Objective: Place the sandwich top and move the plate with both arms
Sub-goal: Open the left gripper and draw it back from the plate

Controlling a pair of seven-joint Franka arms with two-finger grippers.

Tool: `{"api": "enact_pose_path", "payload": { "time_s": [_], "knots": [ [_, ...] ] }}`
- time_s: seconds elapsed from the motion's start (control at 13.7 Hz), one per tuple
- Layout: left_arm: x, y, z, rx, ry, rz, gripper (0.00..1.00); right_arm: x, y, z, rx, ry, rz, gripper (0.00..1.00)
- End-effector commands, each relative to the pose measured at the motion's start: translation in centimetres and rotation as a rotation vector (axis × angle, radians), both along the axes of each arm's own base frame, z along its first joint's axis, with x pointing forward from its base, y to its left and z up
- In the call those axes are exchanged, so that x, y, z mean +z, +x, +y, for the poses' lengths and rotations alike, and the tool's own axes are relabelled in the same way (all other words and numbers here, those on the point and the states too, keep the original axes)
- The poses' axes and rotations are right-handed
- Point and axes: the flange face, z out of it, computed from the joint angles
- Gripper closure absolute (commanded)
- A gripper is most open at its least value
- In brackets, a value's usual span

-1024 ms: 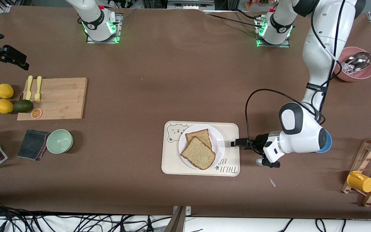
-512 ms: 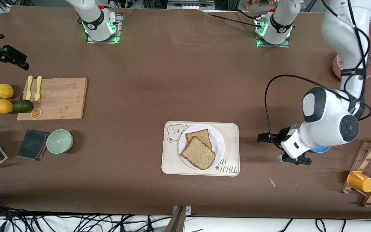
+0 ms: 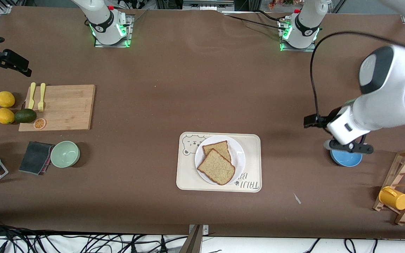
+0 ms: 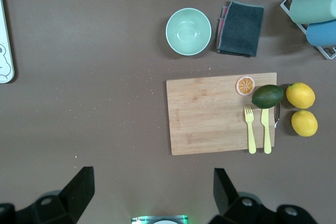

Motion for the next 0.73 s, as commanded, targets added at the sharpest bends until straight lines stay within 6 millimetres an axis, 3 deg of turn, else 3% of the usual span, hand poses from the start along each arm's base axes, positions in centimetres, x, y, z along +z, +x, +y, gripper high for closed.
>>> {"api": "enact_pose_path", "payload": {
  "time_s": [0.0, 0.07, 0.15, 0.44, 0.66],
  "knots": [
    [6.4, -3.7, 2.1, 0.020, 0.045, -0.022, 0.00, 0.5, 0.0, -0.1, 0.009, 0.007, -0.011, 0.00],
    [10.1, -5.4, 2.8, 0.039, 0.041, -0.077, 0.00, 0.5, 0.0, -0.1, 0.009, 0.007, -0.011, 0.00],
    [11.9, -6.2, 3.3, 0.043, 0.048, -0.109, 0.00, 0.5, 0.0, 0.0, 0.009, 0.008, -0.011, 0.00],
    [13.0, -8.7, 6.6, 0.079, 0.104, -0.119, 0.00, 0.5, 0.0, 0.0, 0.009, 0.011, -0.011, 0.00],
    [11.5, -10.2, 6.2, 0.060, 0.133, -0.122, 0.00, 0.5, 0.0, 0.0, 0.010, 0.016, -0.011, 0.00]
  ]
}}
